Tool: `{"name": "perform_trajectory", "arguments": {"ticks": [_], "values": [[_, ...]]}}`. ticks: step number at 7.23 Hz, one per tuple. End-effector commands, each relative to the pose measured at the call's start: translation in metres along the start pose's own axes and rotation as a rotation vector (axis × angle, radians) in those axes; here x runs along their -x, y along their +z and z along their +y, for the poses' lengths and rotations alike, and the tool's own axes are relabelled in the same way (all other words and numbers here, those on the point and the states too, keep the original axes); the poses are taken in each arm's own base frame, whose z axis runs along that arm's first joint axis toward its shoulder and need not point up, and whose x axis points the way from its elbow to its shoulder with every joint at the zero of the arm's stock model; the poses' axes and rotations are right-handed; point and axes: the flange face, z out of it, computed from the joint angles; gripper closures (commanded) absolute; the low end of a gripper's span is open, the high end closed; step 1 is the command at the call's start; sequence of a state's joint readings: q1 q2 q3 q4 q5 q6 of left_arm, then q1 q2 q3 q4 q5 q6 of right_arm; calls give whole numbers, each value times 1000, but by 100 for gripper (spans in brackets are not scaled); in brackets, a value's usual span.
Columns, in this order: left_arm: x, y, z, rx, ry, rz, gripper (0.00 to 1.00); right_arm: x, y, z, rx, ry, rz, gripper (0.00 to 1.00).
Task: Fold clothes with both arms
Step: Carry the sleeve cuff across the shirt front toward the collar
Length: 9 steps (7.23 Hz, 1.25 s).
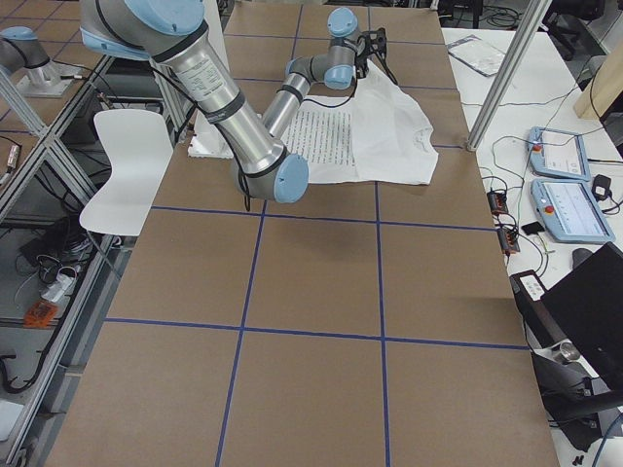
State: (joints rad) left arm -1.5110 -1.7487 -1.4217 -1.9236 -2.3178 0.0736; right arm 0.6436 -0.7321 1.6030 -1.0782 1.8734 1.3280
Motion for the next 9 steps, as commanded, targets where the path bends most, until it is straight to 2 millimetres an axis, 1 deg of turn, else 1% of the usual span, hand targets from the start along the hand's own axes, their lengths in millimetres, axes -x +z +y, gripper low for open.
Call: {"name": "perform_trajectory", "arguments": {"ticks": [1, 3, 4, 5, 6, 7, 8, 9], "values": [[1, 1, 1, 2, -2, 0, 0, 18, 64, 20, 60, 1, 61, 100], [1, 1, 1, 3, -3, 0, 0, 28, 104, 83, 155, -15, 81, 100], [1, 1, 1, 3, -3, 0, 0, 32, 128, 94, 177, -21, 112, 100], [2, 3, 0, 5, -6, 0, 0, 42, 150, 90, 188, -39, 139, 100], [2, 2, -2, 3, -3, 0, 0, 44, 165, 87, 194, -50, 165, 100], [2, 1, -3, 2, -3, 0, 0, 51, 173, 84, 175, -59, 178, 35], [1, 1, -5, 0, -4, 0, 0, 67, 180, 99, 135, -80, 184, 0], [2, 3, -12, 2, -4, 1, 0, 66, 190, 111, 117, -89, 204, 0]]}}
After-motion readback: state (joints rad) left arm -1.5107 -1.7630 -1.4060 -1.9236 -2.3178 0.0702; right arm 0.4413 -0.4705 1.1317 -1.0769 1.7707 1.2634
